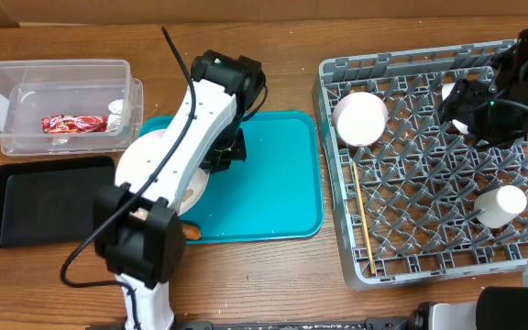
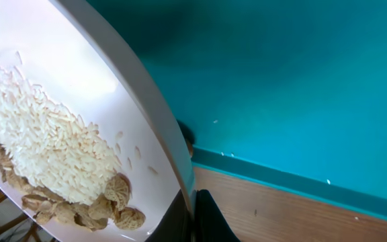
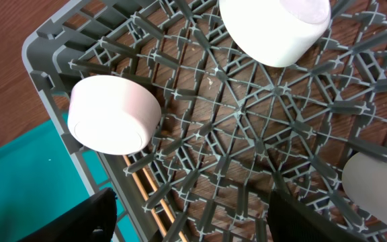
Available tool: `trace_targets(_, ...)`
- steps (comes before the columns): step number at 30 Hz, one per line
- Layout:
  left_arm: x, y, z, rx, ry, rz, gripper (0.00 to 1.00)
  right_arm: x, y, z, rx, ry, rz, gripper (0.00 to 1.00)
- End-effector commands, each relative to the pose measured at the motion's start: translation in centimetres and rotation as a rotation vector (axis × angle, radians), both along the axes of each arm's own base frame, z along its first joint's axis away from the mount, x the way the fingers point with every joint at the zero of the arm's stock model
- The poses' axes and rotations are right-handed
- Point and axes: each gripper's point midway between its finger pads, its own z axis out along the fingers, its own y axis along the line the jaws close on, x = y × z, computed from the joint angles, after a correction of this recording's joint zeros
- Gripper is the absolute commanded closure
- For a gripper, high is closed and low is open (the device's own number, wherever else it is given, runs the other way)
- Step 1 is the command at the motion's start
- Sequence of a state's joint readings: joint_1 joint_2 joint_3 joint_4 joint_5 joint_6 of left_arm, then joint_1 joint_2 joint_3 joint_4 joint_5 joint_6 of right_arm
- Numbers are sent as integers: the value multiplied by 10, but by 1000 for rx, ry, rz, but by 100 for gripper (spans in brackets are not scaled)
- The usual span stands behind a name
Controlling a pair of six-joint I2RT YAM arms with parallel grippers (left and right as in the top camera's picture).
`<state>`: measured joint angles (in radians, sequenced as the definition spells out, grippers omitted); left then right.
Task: Sort waste into correct bins and load items into the dishwasher
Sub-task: 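Lift the plate and carry it left over the black tray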
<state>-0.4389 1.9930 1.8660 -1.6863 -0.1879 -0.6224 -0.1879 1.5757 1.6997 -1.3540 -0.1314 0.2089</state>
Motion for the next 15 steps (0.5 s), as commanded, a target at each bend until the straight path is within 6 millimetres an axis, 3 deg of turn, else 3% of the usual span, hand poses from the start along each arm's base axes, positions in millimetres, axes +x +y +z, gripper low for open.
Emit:
trace_targets(1, -3, -7, 22, -38, -72, 12, 96, 0, 3, 1, 7, -6, 10, 26)
trace_targets(9, -16, -8, 49, -92, -142, -1, 96, -1, 3, 1, 8, 1, 10, 26)
trace_targets(15, -36, 19, 51, -38, -146, 25, 96, -1, 3, 1, 8, 1, 10, 27)
